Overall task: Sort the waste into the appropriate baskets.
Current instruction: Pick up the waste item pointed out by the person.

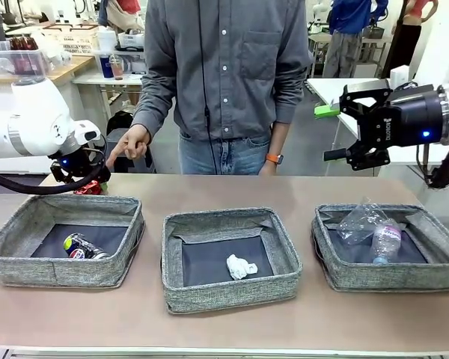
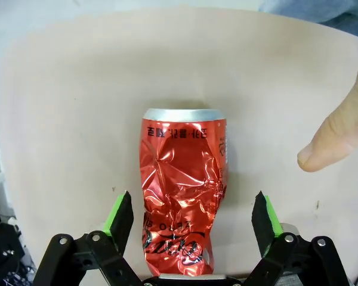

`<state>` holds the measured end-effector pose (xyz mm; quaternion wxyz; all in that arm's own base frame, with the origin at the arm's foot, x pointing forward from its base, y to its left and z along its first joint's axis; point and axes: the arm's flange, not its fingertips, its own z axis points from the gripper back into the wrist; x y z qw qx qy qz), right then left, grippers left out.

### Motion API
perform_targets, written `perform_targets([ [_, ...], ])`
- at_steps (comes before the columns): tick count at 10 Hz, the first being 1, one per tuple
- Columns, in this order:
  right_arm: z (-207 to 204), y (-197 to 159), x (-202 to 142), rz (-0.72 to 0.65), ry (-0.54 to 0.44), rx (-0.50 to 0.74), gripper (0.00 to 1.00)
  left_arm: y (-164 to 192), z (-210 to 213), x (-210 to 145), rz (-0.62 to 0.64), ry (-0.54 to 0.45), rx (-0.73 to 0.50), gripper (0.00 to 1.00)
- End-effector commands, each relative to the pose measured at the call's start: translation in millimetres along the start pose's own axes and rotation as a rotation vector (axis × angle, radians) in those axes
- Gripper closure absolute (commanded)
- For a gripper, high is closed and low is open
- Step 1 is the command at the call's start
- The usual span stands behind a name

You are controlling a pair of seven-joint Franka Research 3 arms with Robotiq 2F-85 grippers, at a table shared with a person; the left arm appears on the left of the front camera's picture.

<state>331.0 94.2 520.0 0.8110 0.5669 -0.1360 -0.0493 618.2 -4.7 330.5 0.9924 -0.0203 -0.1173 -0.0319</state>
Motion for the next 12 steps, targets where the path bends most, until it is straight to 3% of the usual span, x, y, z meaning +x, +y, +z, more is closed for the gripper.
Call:
perform_targets([
  [1,-3.1,-0.9,1.8,0.018,-0.01,0.03,0.0,0.2,0.9,4.0,0.002,-0.009,0.016,0.0],
  [2,-3.1,-0.9,1.8,0.018,-0.01,0.03,0.0,-0.1,-0.2,3.7,0.003,-0.009,0.012,0.0],
  [3,-3.1,-0.9,1.8,0.018,-0.01,0.03,0.0,-1.8,-0.7,4.5,0.012,-0.024,0.035,0.17],
  [4,-3.1,-0.9,1.8,0.018,-0.01,0.03,0.0,-3.3,0.2,5.3,-0.002,-0.028,0.059,0.6],
  [6,-3.1,-0.9,1.8,0.018,-0.01,0.03,0.0,-3.2,0.3,5.4,-0.002,-0.026,0.053,1.0],
  [12,-3.1,-0.9,1.8,0.018,-0.01,0.03,0.0,-2.5,-1.9,3.7,0.007,-0.018,0.066,1.0],
])
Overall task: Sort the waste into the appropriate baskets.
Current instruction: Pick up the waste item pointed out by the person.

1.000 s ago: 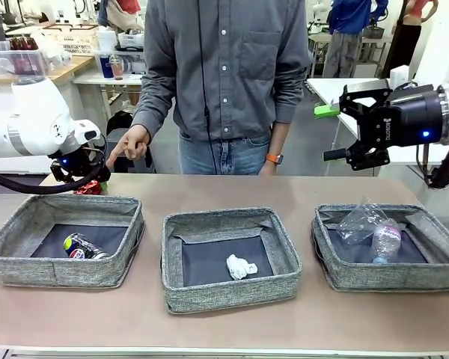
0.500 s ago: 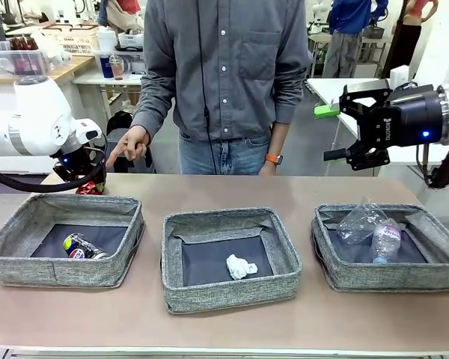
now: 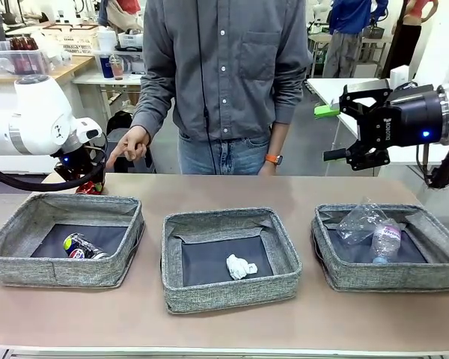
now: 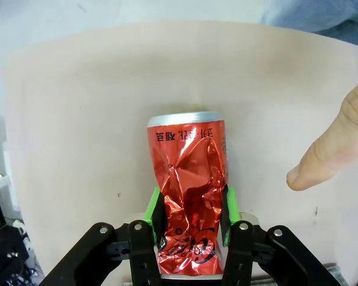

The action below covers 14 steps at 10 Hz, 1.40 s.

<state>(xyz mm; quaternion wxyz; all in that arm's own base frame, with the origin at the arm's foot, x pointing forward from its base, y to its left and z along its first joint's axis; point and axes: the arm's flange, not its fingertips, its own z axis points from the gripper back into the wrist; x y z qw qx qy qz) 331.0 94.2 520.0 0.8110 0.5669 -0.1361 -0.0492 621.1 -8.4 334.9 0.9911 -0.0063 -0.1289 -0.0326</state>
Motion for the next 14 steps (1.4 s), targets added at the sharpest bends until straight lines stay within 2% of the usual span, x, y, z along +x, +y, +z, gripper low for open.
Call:
perform_targets([
  [1,-3.1,-0.9,1.8,0.018,-0.01,0.029,0.0,0.8,-5.6,-1.2,0.015,0.006,0.035,1.0],
  [4,-3.1,-0.9,1.8,0.018,-0.01,0.029,0.0,4.3,7.5,-2.1,0.067,-0.002,0.015,1.0],
  [5,-3.1,-0.9,1.8,0.018,-0.01,0.029,0.0,9.6,30.6,-4.7,0.097,-0.026,-0.001,1.0],
  [6,-3.1,-0.9,1.8,0.018,-0.01,0.029,0.0,14.3,57.6,-10.1,0.111,-0.049,0.031,1.0],
  [7,-3.1,-0.9,1.8,0.018,-0.01,0.029,0.0,17.5,84.7,-16.3,0.122,-0.032,0.078,1.0],
  [9,-3.1,-0.9,1.8,0.018,-0.01,0.029,0.0,18.3,142.4,-33.4,0.17,-0.043,-0.023,1.0],
  [10,-3.1,-0.9,1.8,0.018,-0.01,0.029,0.0,19.3,169.3,-45.6,0.218,0.007,-0.085,1.0],
  [11,-3.1,-0.9,1.8,0.018,-0.01,0.029,0.0,16.7,196.7,-59.0,0.301,0.046,-0.136,1.0],
  [12,-3.1,-0.9,1.8,0.018,-0.01,0.029,0.0,9.1,221.0,-75.8,0.343,0.089,-0.089,1.0],
  [13,-3.1,-0.9,1.8,0.018,-0.01,0.029,0.0,-9.8,238.8,-93.0,0.352,0.069,-0.03,1.0],
  [14,-3.1,-0.9,1.8,0.018,-0.01,0.029,0.0,-27.7,243.8,-106.5,0.366,0.052,-0.027,1.0],
])
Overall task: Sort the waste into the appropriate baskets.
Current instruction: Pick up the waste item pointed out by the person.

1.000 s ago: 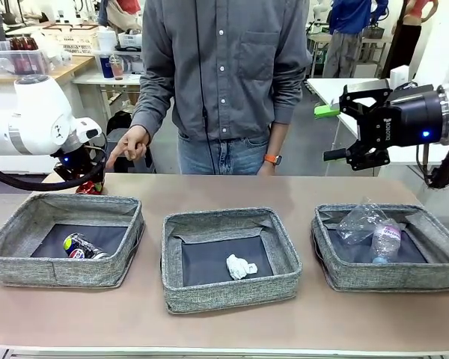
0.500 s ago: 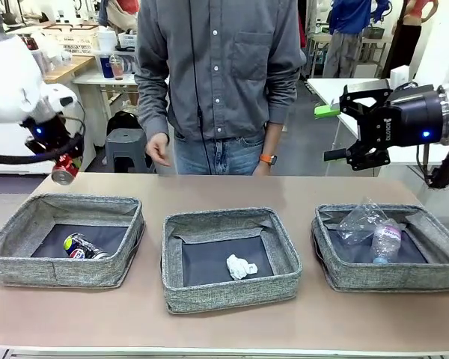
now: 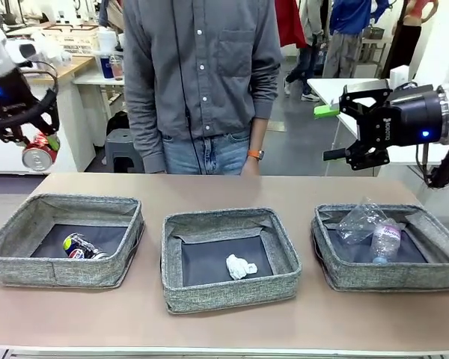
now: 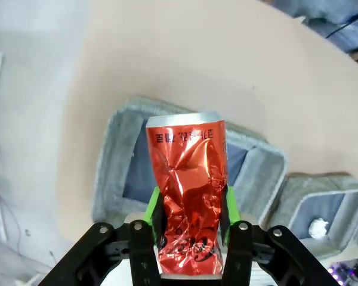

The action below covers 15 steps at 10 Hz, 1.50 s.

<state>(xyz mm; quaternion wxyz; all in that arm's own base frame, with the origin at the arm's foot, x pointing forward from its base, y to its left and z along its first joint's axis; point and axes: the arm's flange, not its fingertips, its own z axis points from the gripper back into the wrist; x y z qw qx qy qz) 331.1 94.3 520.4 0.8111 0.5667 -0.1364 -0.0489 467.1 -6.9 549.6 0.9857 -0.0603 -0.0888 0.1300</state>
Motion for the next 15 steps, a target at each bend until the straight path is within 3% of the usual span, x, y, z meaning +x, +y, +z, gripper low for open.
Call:
perform_targets([
  [1,-3.1,-1.3,1.7,0.017,-0.01,0.03,0.0,-18.3,-10.0,-38.2,-0.087,0.034,0.059,1.0],
  [2,-3.1,-1.3,1.7,0.017,-0.01,0.03,0.0,-13.7,-12.7,-43.8,-0.141,0.052,-0.008,1.0],
  [3,-3.1,-1.3,1.7,0.017,-0.01,0.03,0.0,-12.0,2.3,-21.3,-0.025,0.012,0.023,1.0],
  [8,-3.1,-1.3,1.7,0.017,-0.01,0.03,0.0,-12.0,2.3,-21.3,-0.025,0.012,0.023,1.0],
  [9,-3.1,-1.3,1.7,0.017,-0.01,0.03,0.0,-9.6,0.2,-22.1,-0.034,0.019,0.026,0.57],
  [10,-3.1,-1.3,1.7,0.017,-0.01,0.03,0.0,-32.6,14.6,-28.6,-0.003,0.033,0.021,0.57],
  [12,-3.1,-1.3,1.7,0.017,-0.01,0.03,0.0,-90.6,46.5,-43.6,-0.104,0.082,-0.049,0.57],
  [13,-3.1,-1.3,1.7,0.017,-0.01,0.03,0.0,-125.4,56.8,-47.7,-0.087,0.149,-0.052,0.57],
  [15,-3.1,-1.3,1.7,0.017,-0.01,0.03,0.0,-191.6,72.4,-53.5,-0.108,0.182,-0.072,0.57],
])
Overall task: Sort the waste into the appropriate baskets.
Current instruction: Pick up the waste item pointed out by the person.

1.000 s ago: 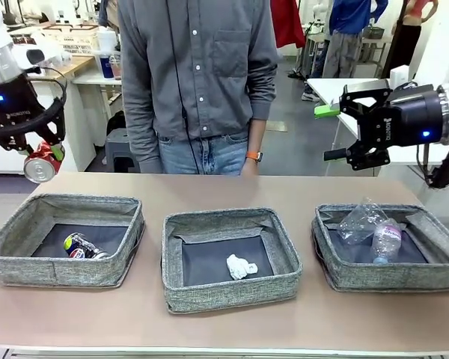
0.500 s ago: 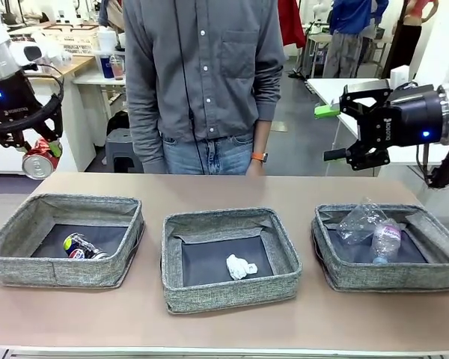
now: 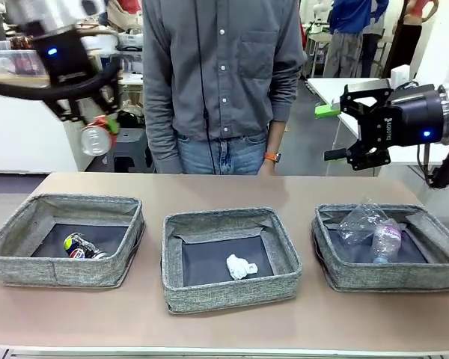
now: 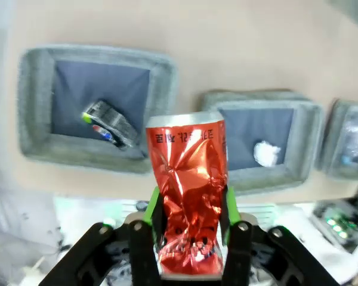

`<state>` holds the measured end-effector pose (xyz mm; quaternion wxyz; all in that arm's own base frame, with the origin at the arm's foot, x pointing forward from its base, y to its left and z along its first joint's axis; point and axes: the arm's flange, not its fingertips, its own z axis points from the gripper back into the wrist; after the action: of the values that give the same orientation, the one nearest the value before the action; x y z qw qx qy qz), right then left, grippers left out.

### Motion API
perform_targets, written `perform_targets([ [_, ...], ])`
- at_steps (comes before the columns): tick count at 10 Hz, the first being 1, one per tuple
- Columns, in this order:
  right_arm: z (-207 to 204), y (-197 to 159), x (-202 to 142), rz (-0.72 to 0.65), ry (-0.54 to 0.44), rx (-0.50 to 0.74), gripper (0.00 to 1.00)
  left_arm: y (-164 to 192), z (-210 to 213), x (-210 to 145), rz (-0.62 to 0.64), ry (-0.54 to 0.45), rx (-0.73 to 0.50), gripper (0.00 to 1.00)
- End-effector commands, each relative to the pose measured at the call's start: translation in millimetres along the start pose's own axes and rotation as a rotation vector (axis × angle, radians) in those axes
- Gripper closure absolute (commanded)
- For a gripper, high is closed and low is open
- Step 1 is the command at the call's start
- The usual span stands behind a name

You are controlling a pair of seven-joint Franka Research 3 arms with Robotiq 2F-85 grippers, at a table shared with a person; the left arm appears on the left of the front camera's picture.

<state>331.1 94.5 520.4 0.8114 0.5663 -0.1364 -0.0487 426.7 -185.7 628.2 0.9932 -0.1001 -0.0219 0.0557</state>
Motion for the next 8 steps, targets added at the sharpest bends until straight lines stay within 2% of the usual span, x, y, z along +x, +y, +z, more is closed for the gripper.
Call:
perform_targets([
  [1,-3.0,-1.4,1.8,0.016,-0.01,0.031,0.0,-49.4,13.0,20.9,0.003,0.038,0.041,0.57],
  [4,-3.0,-1.4,1.8,0.016,-0.01,0.031,0.0,-148.3,46.5,24.4,0.071,0.088,0.151,0.57],
  [8,-3.0,-1.4,1.8,0.016,-0.01,0.031,0.0,-225.6,78.7,34.5,-0.014,0.148,0.178,0.57],
])
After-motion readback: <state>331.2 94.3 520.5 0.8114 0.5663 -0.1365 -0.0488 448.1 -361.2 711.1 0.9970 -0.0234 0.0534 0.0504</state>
